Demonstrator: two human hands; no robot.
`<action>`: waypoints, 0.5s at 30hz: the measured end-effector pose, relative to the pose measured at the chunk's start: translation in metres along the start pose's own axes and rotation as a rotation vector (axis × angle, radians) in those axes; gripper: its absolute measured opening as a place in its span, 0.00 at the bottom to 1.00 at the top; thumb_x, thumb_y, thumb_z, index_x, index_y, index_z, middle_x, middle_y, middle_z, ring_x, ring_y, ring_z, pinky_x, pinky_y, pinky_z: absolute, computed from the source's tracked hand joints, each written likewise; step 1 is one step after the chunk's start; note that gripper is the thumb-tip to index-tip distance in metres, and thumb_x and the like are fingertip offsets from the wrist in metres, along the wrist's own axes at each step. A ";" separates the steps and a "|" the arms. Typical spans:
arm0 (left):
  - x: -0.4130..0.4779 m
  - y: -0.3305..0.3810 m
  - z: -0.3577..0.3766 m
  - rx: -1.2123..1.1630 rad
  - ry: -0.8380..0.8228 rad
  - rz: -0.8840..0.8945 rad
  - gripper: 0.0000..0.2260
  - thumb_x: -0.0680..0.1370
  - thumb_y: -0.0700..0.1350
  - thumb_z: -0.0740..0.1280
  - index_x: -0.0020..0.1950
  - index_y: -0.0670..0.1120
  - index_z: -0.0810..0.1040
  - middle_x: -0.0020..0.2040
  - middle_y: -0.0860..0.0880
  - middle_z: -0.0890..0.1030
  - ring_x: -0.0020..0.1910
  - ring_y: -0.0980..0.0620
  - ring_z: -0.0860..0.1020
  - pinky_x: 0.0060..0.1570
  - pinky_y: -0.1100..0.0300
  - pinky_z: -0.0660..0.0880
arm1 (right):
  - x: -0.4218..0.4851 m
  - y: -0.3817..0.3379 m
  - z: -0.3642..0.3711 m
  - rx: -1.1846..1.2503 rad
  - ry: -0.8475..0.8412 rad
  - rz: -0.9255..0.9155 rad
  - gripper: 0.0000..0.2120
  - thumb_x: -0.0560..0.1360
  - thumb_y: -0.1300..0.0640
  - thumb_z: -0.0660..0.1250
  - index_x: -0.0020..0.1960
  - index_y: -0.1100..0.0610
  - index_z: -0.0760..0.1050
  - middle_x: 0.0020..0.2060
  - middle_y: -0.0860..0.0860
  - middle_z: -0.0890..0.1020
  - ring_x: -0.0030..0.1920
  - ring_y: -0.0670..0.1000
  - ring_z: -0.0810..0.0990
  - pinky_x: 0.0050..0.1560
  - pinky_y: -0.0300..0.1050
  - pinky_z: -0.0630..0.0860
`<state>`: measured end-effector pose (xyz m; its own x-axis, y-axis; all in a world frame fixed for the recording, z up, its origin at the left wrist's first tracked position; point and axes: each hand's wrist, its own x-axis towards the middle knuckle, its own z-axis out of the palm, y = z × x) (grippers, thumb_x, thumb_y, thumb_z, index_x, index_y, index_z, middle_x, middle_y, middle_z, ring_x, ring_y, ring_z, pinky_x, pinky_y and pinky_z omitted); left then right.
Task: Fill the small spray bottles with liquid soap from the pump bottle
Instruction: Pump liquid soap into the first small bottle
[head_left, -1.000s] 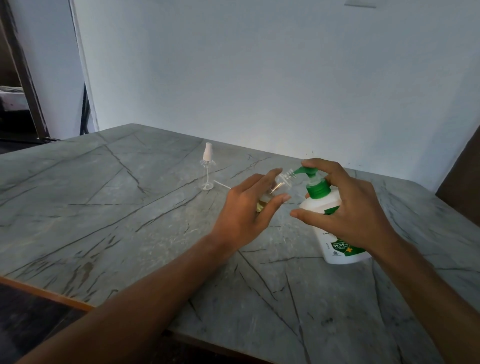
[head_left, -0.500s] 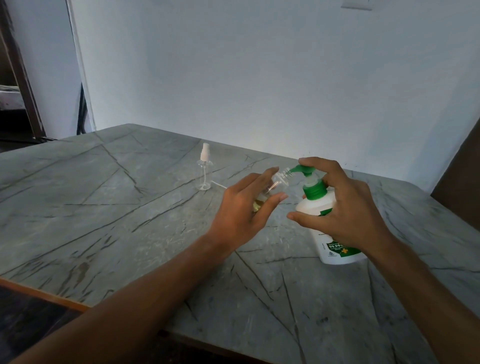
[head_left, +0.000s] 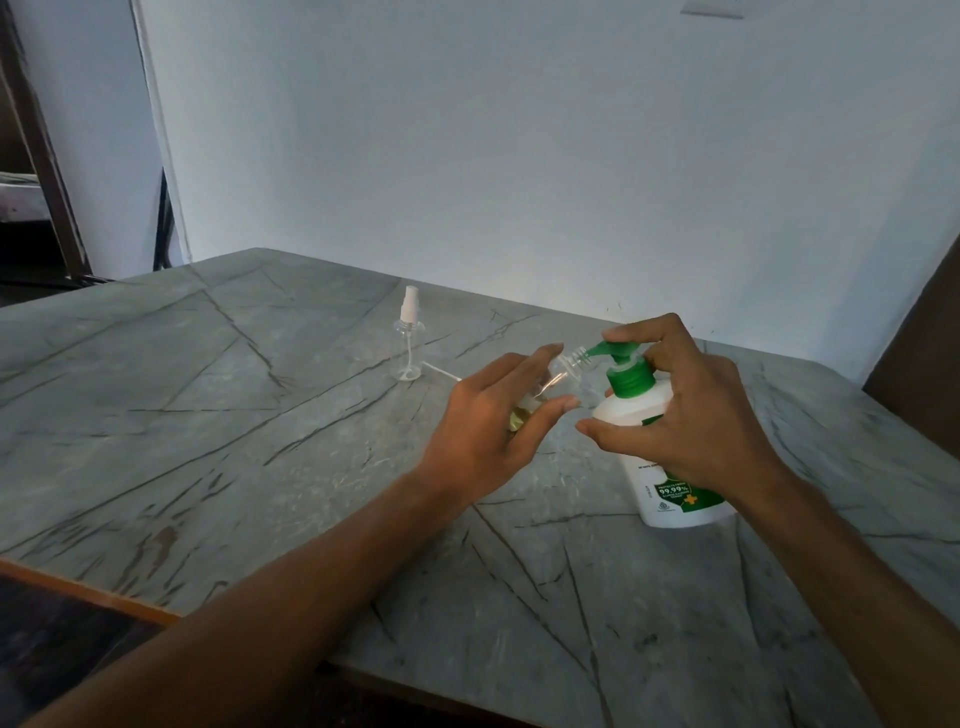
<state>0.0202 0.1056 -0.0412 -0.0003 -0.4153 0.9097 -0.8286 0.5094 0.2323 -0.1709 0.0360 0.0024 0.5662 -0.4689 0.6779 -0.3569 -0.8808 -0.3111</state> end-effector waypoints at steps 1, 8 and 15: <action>0.000 0.000 0.000 -0.006 0.008 -0.006 0.21 0.76 0.49 0.70 0.65 0.38 0.76 0.47 0.45 0.82 0.44 0.57 0.77 0.44 0.71 0.73 | 0.000 0.000 0.000 -0.001 -0.002 -0.004 0.38 0.61 0.45 0.81 0.64 0.39 0.65 0.51 0.46 0.81 0.45 0.48 0.81 0.43 0.38 0.77; 0.002 0.000 -0.001 -0.010 0.045 -0.034 0.20 0.76 0.47 0.71 0.64 0.39 0.77 0.47 0.46 0.82 0.44 0.56 0.78 0.44 0.70 0.74 | -0.002 -0.001 -0.003 -0.022 -0.034 -0.022 0.42 0.63 0.43 0.79 0.71 0.37 0.61 0.57 0.42 0.79 0.47 0.45 0.80 0.49 0.41 0.78; 0.003 0.002 -0.002 -0.019 0.056 -0.027 0.20 0.76 0.48 0.70 0.64 0.39 0.77 0.47 0.46 0.82 0.43 0.55 0.78 0.44 0.69 0.75 | -0.001 -0.002 -0.002 0.004 0.001 -0.019 0.40 0.61 0.44 0.81 0.67 0.38 0.65 0.47 0.33 0.76 0.42 0.40 0.79 0.41 0.26 0.72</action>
<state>0.0197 0.1063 -0.0375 0.0533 -0.3867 0.9207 -0.8171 0.5131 0.2628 -0.1721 0.0387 0.0033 0.5719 -0.4517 0.6847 -0.3428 -0.8900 -0.3008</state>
